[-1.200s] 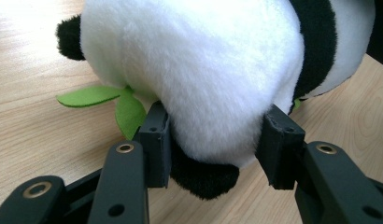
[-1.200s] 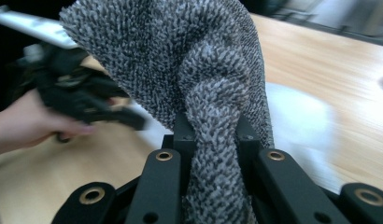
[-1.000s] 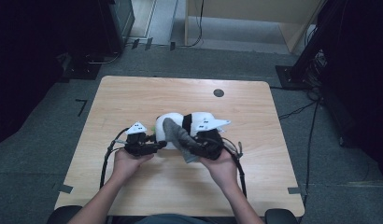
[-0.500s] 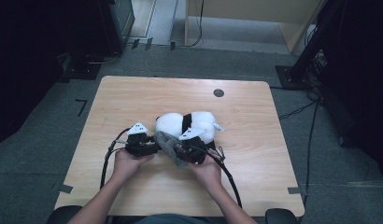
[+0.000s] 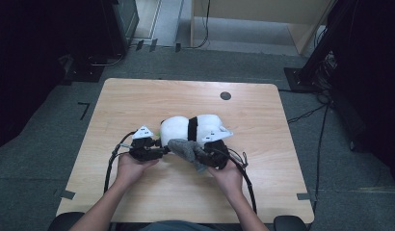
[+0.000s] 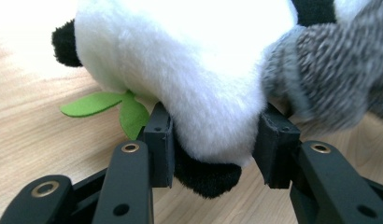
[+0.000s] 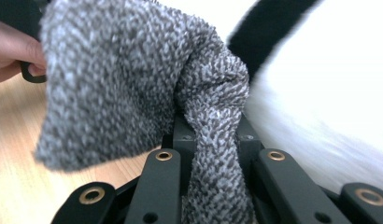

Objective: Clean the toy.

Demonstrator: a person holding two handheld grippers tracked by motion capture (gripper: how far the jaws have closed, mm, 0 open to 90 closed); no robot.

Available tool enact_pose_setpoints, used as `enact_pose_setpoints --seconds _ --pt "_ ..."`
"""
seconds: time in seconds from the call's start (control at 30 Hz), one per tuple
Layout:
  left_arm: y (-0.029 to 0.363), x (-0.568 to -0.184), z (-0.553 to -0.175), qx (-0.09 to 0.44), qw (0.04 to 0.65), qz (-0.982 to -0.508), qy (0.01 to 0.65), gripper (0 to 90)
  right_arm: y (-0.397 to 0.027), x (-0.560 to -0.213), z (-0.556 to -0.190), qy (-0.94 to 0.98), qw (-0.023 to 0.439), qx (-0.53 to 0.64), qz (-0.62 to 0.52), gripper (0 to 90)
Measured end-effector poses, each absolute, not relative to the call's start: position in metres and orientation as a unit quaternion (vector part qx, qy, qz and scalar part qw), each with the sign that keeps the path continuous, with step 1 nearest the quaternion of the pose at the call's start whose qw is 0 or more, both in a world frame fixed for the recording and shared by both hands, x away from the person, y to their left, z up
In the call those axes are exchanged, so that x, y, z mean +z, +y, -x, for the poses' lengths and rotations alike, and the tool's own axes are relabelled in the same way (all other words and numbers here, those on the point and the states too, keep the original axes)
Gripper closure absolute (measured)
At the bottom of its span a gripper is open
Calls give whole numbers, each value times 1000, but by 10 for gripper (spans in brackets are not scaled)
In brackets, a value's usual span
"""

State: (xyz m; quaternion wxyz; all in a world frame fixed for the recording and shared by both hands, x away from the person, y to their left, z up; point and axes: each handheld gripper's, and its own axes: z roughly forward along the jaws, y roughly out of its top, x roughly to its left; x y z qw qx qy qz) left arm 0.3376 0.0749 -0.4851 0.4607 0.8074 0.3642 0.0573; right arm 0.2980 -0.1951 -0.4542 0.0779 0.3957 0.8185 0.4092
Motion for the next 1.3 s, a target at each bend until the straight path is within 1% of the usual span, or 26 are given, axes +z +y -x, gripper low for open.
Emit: enact_pose_setpoints --seconds 0.5,0.83,1.13,1.3 --pt "76 -485 -340 52 462 -805 369 557 -250 -433 -301 788 93 415 -446 779" --pt "77 -485 -340 52 462 -805 369 557 -283 -435 -307 769 111 394 -490 780" --pt "78 -485 -340 52 462 -804 370 558 -311 -435 -312 741 140 376 -538 781" --pt "78 -485 -341 50 462 -804 370 558 -322 -429 -311 722 155 391 -549 781"
